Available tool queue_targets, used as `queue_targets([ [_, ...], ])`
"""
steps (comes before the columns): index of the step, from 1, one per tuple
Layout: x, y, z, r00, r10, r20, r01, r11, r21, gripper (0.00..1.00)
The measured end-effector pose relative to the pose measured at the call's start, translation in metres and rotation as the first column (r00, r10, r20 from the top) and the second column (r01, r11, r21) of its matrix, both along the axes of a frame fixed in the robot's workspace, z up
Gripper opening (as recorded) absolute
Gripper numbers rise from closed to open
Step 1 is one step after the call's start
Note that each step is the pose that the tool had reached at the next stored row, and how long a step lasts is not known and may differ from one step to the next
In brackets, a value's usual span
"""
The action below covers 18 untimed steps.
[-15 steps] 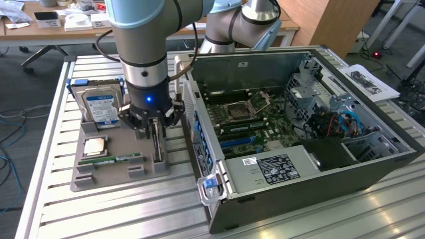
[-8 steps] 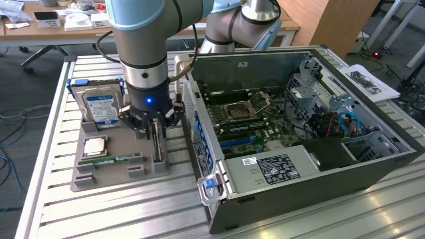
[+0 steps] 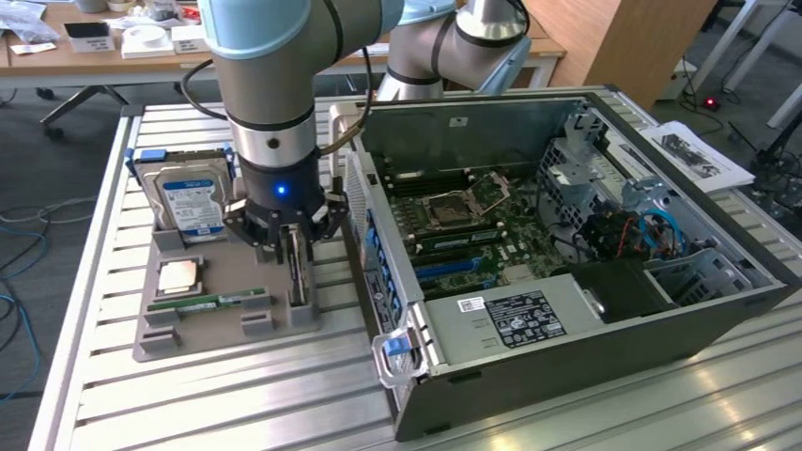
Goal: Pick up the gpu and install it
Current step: 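Pick up the gpu and move the gpu toward the slot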
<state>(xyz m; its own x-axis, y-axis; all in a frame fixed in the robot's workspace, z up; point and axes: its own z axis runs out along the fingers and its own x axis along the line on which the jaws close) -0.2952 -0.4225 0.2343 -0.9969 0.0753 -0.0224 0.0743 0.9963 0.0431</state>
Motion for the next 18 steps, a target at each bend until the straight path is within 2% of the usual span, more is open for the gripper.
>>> queue_targets([
  [12, -0.0025, 0.0025, -0.0034, 1.0, -0.001, -0.0002, 0.001, 1.0, -0.0001, 0.43],
  [18, -0.003, 0.0059, -0.0053, 1.0, -0.001, -0.0002, 0.001, 1.0, -0.0001, 0.43],
])
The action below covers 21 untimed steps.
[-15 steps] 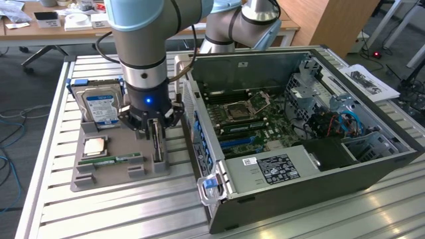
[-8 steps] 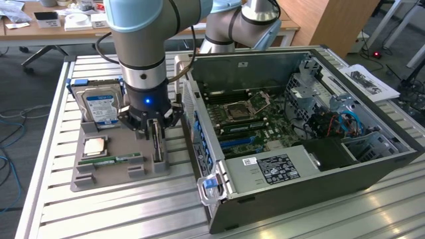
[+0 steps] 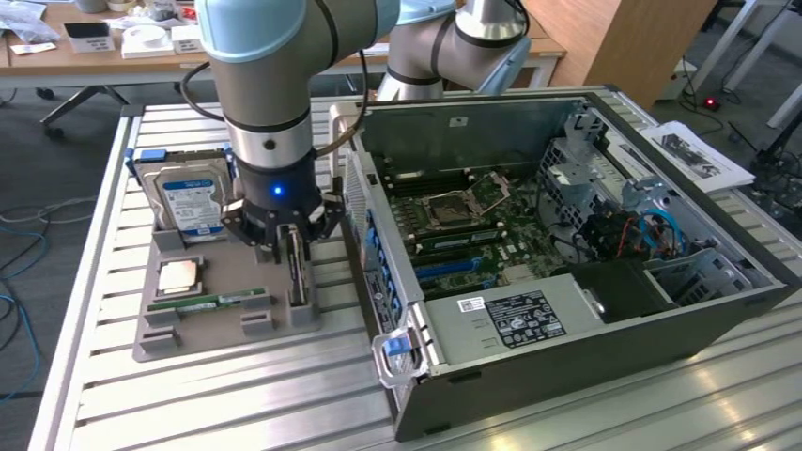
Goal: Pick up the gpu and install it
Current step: 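Pick up the gpu and move the gpu toward the slot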
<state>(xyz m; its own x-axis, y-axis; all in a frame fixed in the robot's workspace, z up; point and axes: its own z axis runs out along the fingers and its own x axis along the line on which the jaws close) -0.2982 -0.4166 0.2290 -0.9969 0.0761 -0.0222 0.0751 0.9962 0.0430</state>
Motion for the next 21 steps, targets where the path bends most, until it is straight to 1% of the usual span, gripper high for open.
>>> queue_targets([
  [2, 0.0, 0.0012, -0.0008, 1.0, 0.0, 0.0001, 0.0, 1.0, 0.0001, 0.43],
  [8, 0.0, 0.0017, -0.0025, 1.0, 0.0, 0.0, 0.0, 1.0, 0.0, 0.43],
  [21, 0.0005, 0.0003, -0.0024, 1.0, 0.0, -0.0001, 0.0, 1.0, 0.0004, 0.43],
])
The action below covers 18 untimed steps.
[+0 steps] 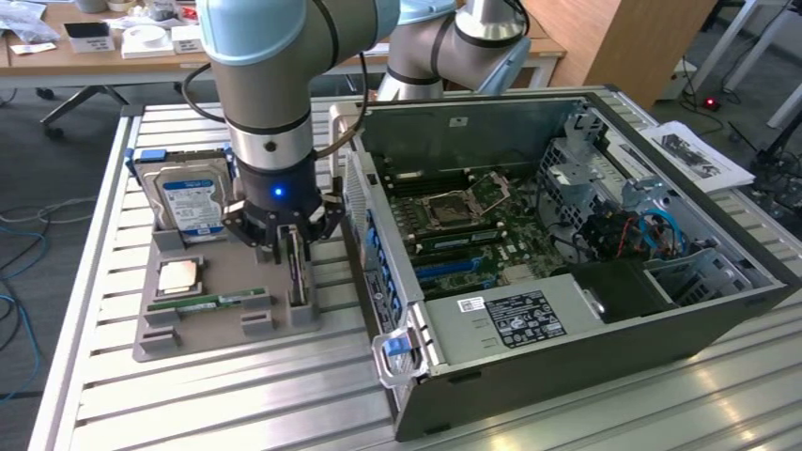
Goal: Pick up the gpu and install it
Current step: 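Pick up the gpu and move the gpu toward the slot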
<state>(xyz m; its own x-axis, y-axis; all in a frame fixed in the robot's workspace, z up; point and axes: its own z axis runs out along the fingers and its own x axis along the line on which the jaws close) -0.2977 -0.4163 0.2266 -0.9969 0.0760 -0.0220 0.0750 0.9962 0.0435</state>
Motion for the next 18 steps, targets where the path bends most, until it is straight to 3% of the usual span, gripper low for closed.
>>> queue_targets([
  [18, 0.0013, -0.0041, 0.0001, 1.0, 0.0, 0.0, 0.0, 1.0, 0.0007, 0.43],
])
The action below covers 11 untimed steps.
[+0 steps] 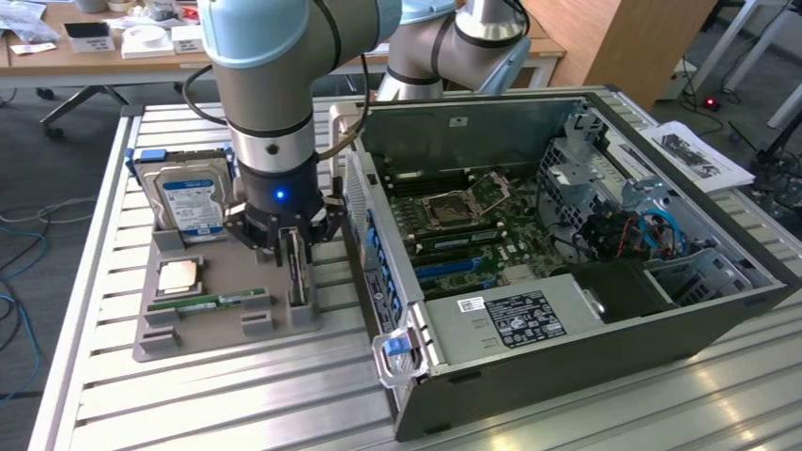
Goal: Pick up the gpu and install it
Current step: 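Pick up the gpu and move the gpu toward the slot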
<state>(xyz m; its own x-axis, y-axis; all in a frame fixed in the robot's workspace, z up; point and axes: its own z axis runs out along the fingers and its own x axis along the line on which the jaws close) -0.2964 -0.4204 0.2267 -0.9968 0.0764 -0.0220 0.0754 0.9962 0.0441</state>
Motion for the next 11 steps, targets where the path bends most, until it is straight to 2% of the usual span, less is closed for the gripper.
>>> queue_targets([
  [11, 0.0001, 0.0, 0.0, 1.0, 0.0, 0.0001, 0.0, 1.0, 0.0001, 0.42],
])
